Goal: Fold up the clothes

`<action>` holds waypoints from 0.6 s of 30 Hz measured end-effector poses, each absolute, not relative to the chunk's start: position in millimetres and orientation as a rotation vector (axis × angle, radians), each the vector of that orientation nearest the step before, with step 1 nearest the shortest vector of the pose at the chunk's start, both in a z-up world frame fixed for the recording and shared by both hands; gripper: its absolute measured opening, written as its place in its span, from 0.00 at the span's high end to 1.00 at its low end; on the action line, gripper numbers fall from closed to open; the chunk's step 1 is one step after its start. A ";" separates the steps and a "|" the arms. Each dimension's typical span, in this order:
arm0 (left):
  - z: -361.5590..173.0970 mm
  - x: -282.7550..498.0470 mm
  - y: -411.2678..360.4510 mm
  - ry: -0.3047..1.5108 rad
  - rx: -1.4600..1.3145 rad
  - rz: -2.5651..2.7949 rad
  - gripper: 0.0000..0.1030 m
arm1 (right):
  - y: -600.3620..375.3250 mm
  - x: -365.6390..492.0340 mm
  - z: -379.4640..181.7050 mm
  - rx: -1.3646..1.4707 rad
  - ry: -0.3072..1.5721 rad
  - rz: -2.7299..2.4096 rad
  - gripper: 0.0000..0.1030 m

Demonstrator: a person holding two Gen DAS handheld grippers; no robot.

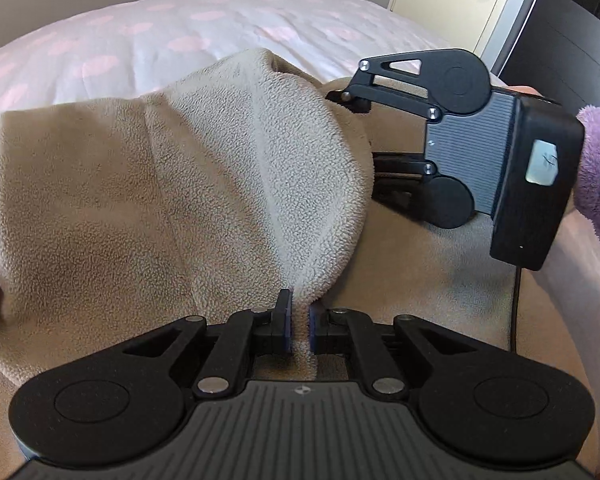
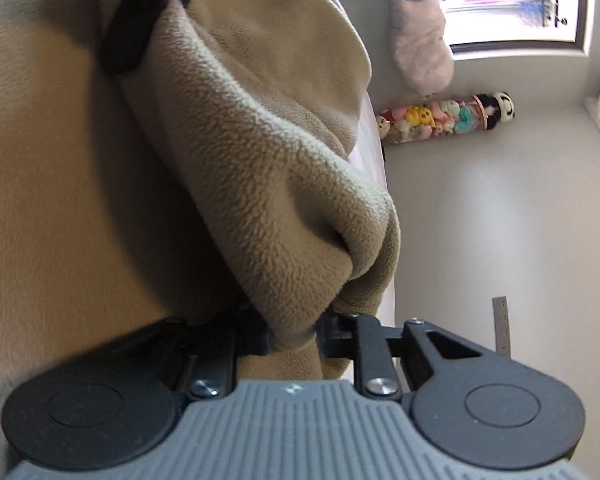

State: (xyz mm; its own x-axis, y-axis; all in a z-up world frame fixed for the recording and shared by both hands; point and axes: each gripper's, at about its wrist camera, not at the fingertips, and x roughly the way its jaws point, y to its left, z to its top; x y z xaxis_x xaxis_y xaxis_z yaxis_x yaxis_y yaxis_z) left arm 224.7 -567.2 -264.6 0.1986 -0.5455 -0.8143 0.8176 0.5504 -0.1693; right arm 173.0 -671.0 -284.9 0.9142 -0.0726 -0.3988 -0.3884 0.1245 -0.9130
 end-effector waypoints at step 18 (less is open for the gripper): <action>-181.2 274.9 -452.7 0.780 0.174 -0.909 0.61 | -637.8 163.6 -125.7 -0.290 0.587 -0.133 0.68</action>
